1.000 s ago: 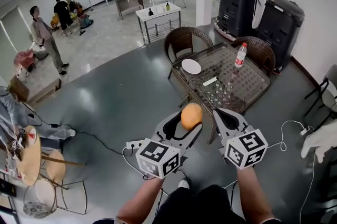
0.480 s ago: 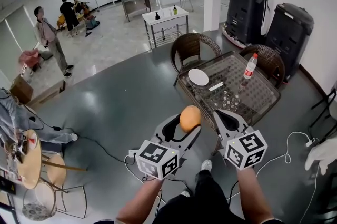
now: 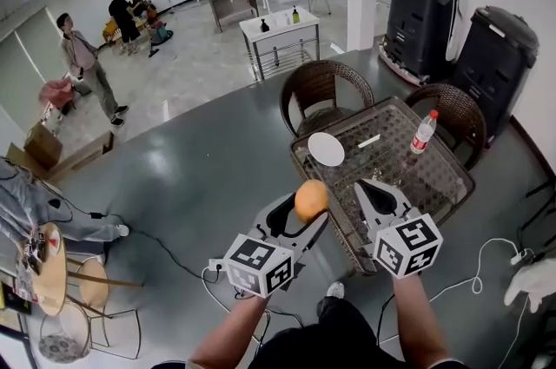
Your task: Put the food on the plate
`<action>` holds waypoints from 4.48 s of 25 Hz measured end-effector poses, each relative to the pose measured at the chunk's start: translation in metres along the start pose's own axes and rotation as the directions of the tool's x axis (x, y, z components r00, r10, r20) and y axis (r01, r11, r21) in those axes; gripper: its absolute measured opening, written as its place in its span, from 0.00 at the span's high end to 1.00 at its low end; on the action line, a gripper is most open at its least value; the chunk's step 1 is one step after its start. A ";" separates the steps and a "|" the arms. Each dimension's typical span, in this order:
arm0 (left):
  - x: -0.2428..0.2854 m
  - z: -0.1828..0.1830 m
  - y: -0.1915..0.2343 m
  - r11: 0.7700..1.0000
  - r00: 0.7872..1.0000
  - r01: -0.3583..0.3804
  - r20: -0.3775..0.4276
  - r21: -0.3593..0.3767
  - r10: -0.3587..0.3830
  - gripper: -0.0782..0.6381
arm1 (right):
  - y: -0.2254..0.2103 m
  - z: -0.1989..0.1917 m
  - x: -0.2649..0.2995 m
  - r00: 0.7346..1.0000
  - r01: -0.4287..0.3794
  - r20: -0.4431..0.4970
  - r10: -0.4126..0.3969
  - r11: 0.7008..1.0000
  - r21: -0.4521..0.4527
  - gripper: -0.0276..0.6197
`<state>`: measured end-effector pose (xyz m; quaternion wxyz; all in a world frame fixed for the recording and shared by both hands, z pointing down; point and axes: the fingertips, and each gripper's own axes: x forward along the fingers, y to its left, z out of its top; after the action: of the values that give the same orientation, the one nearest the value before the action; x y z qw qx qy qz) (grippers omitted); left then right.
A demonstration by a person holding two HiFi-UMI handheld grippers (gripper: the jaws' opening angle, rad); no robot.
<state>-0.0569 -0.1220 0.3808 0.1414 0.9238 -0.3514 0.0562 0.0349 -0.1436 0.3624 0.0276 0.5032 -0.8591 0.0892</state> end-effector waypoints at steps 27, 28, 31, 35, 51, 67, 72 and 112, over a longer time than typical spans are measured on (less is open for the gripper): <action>0.201 -0.078 0.166 0.998 0.945 0.060 -0.322 0.016 -0.051 0.48 | -0.113 -0.074 0.140 0.977 0.121 -0.190 -0.096 0.985 0.121 0.95; 0.209 -0.087 0.173 0.997 0.937 0.073 -0.343 0.012 -0.064 0.48 | -0.116 -0.082 0.146 0.973 0.138 -0.205 -0.109 0.981 0.132 0.95; 0.232 -0.109 0.191 0.993 0.911 0.114 -0.399 0.002 -0.104 0.48 | -0.125 -0.106 0.160 0.956 0.190 -0.254 -0.144 0.967 0.167 0.95; 0.260 -0.142 0.211 0.989 0.870 0.150 -0.475 -0.006 -0.135 0.48 | -0.138 -0.137 0.172 0.928 0.261 -0.322 -0.186 0.943 0.208 0.95; 0.345 -0.201 0.248 0.970 0.756 0.218 -0.647 0.108 -0.097 0.48 | -0.177 -0.179 0.183 0.863 0.400 -0.424 -0.273 0.883 0.244 0.95; 0.367 -0.214 0.240 0.925 0.748 0.277 -0.663 0.261 -0.037 0.47 | -0.183 -0.180 0.186 0.868 0.397 -0.420 -0.265 0.879 0.265 0.95; 0.364 -0.219 0.235 0.917 0.733 0.302 -0.678 0.260 -0.049 0.47 | -0.187 -0.180 0.181 0.870 0.397 -0.415 -0.266 0.877 0.269 0.95; 0.274 0.019 0.108 0.936 0.940 0.310 -0.201 0.167 -0.276 0.88 | -0.196 -0.027 0.159 0.969 0.244 -0.062 -0.238 0.962 0.121 0.95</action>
<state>0.0757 -0.3783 0.4426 0.0868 0.9668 -0.1884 0.1494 0.1261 -0.3694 0.4350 0.0261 0.6024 -0.7832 0.1520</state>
